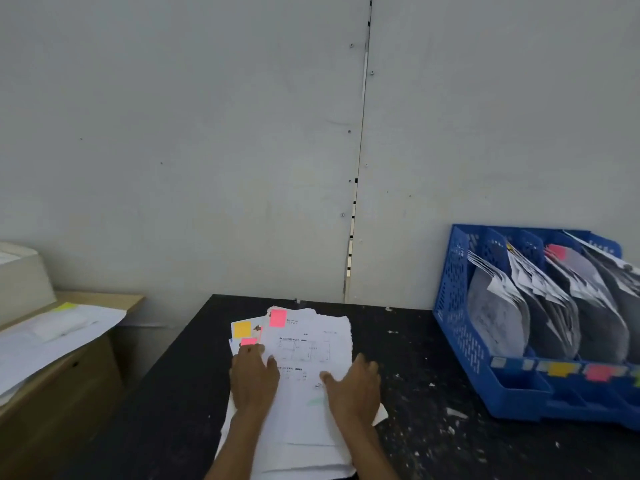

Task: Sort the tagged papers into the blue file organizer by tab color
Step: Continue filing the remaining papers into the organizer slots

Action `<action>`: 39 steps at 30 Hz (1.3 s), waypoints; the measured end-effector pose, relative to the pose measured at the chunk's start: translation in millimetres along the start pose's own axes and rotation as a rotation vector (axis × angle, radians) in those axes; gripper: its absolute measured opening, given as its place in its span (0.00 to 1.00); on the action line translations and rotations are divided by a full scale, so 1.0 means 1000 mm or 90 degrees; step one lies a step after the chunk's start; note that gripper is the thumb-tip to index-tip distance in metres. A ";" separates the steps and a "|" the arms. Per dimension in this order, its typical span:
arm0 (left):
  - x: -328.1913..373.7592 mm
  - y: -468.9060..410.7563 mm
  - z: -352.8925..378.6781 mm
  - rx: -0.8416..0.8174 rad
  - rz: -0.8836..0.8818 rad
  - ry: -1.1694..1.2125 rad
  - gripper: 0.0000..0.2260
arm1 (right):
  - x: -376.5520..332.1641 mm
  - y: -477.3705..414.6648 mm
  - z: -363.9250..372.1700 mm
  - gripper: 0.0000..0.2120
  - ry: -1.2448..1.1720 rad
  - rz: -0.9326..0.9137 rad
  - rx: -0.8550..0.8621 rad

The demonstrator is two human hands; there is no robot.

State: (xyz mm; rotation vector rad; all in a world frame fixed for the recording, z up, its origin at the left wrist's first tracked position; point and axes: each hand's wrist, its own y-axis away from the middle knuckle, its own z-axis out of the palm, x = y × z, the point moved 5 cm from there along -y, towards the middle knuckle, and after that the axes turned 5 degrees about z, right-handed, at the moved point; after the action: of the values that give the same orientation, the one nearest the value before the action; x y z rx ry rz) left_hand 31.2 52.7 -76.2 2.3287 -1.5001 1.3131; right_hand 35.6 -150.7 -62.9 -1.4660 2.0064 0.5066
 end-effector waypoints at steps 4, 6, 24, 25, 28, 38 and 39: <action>-0.004 -0.003 -0.006 0.025 -0.009 0.061 0.16 | 0.012 -0.008 -0.006 0.30 -0.133 0.019 -0.020; -0.004 -0.005 -0.009 0.039 -0.011 0.057 0.16 | 0.014 -0.008 -0.010 0.21 -0.168 0.011 -0.012; 0.013 -0.002 -0.028 0.077 -0.044 0.174 0.07 | 0.009 -0.013 -0.013 0.03 -0.486 -0.091 -0.083; 0.015 -0.003 -0.030 0.079 -0.052 0.186 0.07 | 0.008 -0.013 -0.010 0.06 -0.518 -0.084 -0.142; 0.027 -0.003 -0.036 0.077 -0.046 0.225 0.06 | 0.007 -0.011 -0.007 0.10 -0.565 -0.073 -0.254; 0.130 -0.002 -0.028 0.151 0.048 0.311 0.07 | 0.020 -0.039 -0.136 0.08 -0.561 -0.122 -0.123; 0.146 -0.004 -0.023 0.172 0.061 0.320 0.08 | 0.027 -0.043 -0.163 0.06 -0.552 -0.139 -0.073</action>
State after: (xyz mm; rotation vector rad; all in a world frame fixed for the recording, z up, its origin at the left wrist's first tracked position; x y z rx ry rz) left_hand 43.0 -37.3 40.3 1.8520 -1.3462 2.0434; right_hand 31.2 -283.8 43.2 -1.2023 1.1389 0.9686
